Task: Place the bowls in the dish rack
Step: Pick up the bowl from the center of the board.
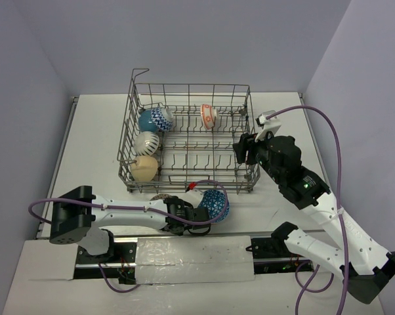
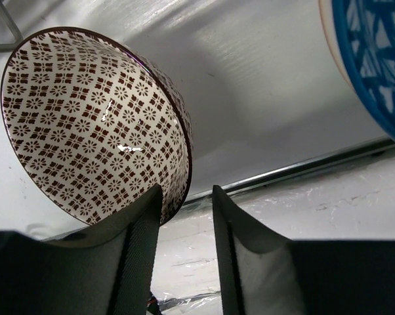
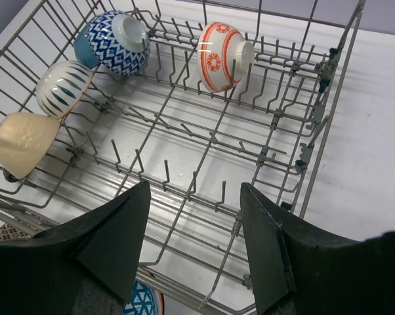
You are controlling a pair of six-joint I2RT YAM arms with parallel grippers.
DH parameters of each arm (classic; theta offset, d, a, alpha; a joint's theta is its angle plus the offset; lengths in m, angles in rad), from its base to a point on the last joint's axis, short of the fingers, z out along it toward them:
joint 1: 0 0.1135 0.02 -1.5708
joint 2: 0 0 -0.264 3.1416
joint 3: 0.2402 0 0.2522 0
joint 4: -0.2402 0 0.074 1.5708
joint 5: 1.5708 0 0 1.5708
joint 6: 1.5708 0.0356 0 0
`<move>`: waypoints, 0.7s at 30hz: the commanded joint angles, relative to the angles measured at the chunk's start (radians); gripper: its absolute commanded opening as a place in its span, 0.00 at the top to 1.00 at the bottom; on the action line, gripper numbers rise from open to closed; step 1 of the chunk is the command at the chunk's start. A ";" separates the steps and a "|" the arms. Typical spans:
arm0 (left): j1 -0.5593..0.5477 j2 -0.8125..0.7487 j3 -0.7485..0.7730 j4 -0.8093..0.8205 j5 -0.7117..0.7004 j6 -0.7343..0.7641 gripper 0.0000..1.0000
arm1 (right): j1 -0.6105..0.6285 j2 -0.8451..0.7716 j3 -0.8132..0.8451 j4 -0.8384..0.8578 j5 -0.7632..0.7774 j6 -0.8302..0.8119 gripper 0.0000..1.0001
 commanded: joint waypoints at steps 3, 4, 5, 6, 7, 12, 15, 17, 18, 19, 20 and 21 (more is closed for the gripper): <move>-0.003 0.015 0.027 -0.017 -0.040 -0.051 0.64 | 0.014 -0.020 0.003 0.037 0.032 -0.012 0.35; -0.003 0.015 0.027 -0.020 -0.049 -0.060 0.66 | 0.014 -0.020 0.005 0.036 0.032 -0.011 0.35; -0.003 0.013 0.027 -0.022 -0.053 -0.065 0.68 | 0.016 -0.020 0.003 0.034 0.033 -0.012 0.35; -0.003 0.012 0.030 -0.026 -0.056 -0.069 0.71 | 0.016 -0.023 0.005 0.034 0.035 -0.012 0.35; -0.003 0.010 0.032 -0.028 -0.060 -0.072 0.74 | 0.014 -0.023 0.005 0.036 0.036 -0.012 0.35; -0.001 0.001 0.052 -0.045 -0.078 -0.080 0.80 | 0.019 -0.026 0.003 0.033 0.038 -0.014 0.35; -0.003 0.003 0.069 -0.063 -0.084 -0.083 0.83 | 0.020 -0.027 0.003 0.034 0.041 -0.014 0.35; -0.001 -0.003 0.075 -0.065 -0.080 -0.080 0.86 | 0.022 -0.027 0.003 0.034 0.040 -0.017 0.35; -0.001 -0.008 0.081 -0.066 -0.076 -0.082 0.87 | 0.022 -0.030 0.003 0.034 0.043 -0.015 0.35; -0.001 -0.011 0.084 -0.063 -0.073 -0.077 0.93 | 0.022 -0.029 0.003 0.034 0.043 -0.015 0.36; -0.001 -0.022 0.087 -0.059 -0.072 -0.077 0.96 | 0.020 -0.032 0.003 0.036 0.043 -0.017 0.35; -0.001 -0.026 0.095 -0.059 -0.066 -0.077 0.98 | 0.022 -0.033 0.003 0.036 0.041 -0.017 0.35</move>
